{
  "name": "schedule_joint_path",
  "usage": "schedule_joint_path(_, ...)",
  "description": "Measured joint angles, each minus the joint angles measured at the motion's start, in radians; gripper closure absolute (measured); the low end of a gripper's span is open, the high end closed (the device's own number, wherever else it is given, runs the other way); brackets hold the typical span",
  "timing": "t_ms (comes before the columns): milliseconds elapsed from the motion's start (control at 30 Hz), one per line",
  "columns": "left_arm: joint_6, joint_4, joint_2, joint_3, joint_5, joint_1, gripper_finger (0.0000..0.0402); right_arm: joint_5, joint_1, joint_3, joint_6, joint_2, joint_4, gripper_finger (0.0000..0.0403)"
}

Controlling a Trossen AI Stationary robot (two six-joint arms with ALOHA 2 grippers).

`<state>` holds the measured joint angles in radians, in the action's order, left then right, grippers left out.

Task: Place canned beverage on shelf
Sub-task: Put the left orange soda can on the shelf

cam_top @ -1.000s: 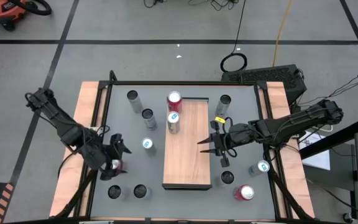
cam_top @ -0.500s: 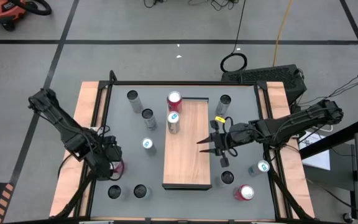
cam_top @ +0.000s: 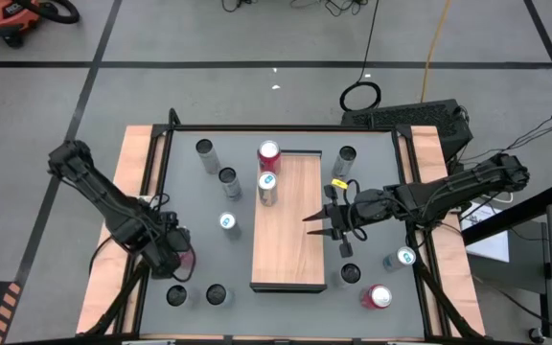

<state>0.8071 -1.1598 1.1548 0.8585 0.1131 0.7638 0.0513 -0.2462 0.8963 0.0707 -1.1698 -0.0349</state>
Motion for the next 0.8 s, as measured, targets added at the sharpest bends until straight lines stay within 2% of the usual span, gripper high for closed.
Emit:
schedule_joint_path(200, 0.052, 0.004, 0.026, 0.000, -0.008, 0.000, 0.0017, 0.000, 0.000, 0.000, -0.008, 0.000, 0.000, 0.0314)
schedule_joint_path(533, 0.086, 0.027, 0.058, 0.002, -0.031, 0.000, 0.0122, -0.003, 0.000, 0.000, -0.083, -0.087, 0.003, 0.0314)
schedule_joint_path(667, 0.136, -0.004, 0.053, 0.020, -0.033, -0.008, 0.0122, 0.001, 0.000, 0.000, -0.058, -0.121, 0.026, 0.0314)
schedule_joint_path(800, 0.164, -0.075, 0.045, 0.091, 0.012, -0.023, 0.0122, 0.005, 0.000, 0.000, -0.032, -0.126, 0.082, 0.0314)
